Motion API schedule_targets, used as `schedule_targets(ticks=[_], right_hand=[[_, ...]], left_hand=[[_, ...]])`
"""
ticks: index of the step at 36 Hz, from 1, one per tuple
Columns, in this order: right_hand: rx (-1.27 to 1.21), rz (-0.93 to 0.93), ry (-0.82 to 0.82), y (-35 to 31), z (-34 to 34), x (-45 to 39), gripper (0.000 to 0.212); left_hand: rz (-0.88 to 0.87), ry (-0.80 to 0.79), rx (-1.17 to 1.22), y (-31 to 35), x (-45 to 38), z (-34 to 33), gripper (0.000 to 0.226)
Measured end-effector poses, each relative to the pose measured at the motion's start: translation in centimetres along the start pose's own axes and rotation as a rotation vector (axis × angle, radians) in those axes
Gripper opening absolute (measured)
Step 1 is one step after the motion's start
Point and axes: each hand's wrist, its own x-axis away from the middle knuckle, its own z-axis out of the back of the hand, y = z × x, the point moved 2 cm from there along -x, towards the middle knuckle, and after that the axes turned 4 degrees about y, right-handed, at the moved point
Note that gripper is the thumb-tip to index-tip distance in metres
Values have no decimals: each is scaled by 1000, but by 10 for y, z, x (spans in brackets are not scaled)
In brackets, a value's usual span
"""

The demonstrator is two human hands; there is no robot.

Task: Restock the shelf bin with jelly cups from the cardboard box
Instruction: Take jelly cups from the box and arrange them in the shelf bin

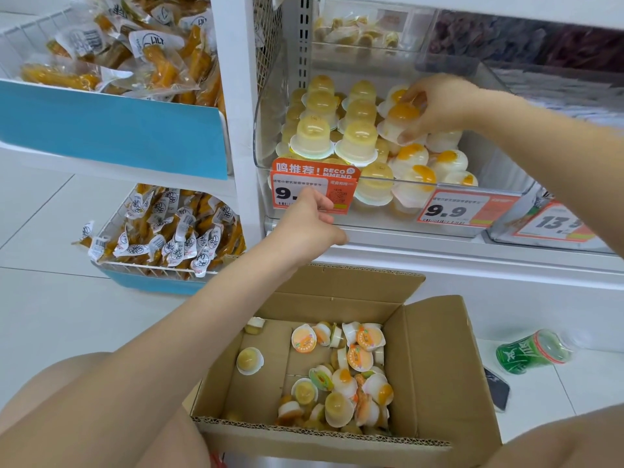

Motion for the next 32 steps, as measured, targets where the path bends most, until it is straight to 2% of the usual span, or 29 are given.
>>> schedule_targets(ticks=[5,7,9,12,15,19,23,27,28,32], right_hand=[[-182,127,292,-1,17,50,42],[-293,192,335,-5,14,77,31],[-420,252,328,-11,3,105,28],[-578,322,210,-20,-30,145,26],[-585,362,1,-25,-86,174,28],[-438,290,-337,-13,-175,192,31],[-276,243,-573,6,-245,196,34],[-239,144,-637,18,-297,193,40],[-239,118,-639,19,-309,192,43],[-213,59,-636,21,-352,186,51]], left_hand=[[-15,-6,-22,-6,3,-1,46],[-14,-19,-36,-12,4,-4,44],[-5,-31,-56,-23,5,-9,41],[20,-55,-111,-46,3,-22,39],[41,-110,-224,-78,0,-33,41],[116,-240,-413,-133,1,-43,46],[212,-300,-550,-192,-2,-49,46],[248,-309,-635,-245,-10,-54,31],[251,-327,-671,-258,-12,-54,33],[283,-351,-774,-304,-22,-54,68]])
